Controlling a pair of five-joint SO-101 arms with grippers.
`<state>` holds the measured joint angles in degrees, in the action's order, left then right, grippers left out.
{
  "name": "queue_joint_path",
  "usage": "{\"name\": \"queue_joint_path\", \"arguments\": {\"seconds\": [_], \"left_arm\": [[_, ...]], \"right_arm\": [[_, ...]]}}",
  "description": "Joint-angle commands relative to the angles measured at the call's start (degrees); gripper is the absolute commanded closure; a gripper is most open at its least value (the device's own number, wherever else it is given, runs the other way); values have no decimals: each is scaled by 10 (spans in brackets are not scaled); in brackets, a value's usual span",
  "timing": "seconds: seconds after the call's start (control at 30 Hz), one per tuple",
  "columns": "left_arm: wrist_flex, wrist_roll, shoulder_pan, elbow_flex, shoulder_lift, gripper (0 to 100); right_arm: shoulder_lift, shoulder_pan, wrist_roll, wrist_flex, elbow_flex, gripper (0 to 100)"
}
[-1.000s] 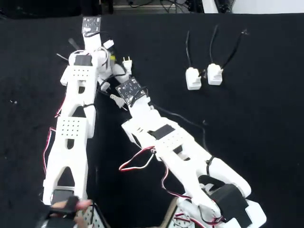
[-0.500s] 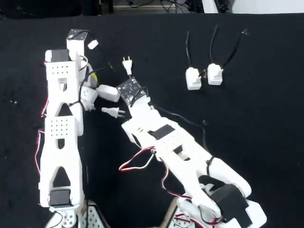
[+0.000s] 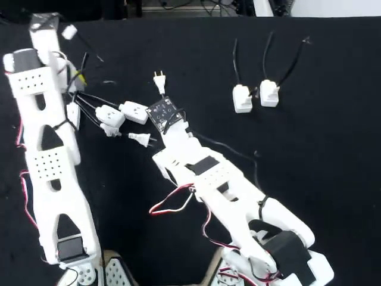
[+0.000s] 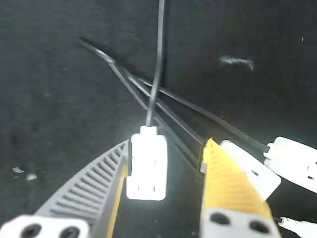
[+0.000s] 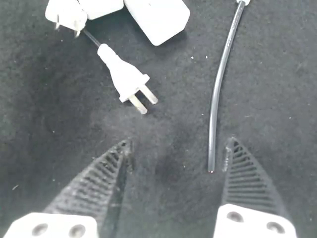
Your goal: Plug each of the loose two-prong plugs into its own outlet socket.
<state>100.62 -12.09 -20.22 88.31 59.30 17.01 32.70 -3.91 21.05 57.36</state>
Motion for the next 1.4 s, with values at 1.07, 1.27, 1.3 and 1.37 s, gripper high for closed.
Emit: {"name": "queue_joint_path", "arguments": {"seconds": [1.07,1.27,1.3,1.37], "left_arm": [[5,-24,-67,-238,-19,759],[1,-55,-32,-520,-206,759],[0,-56,-28,-558,-236,759],[0,-56,-19,-629,-290,759]], "right_arm": [[0,6,4,-10,-5,723],[0,8,4,-10,-5,723],[0,8,4,-10,-5,723],[0,8,4,-10,-5,723]]}}
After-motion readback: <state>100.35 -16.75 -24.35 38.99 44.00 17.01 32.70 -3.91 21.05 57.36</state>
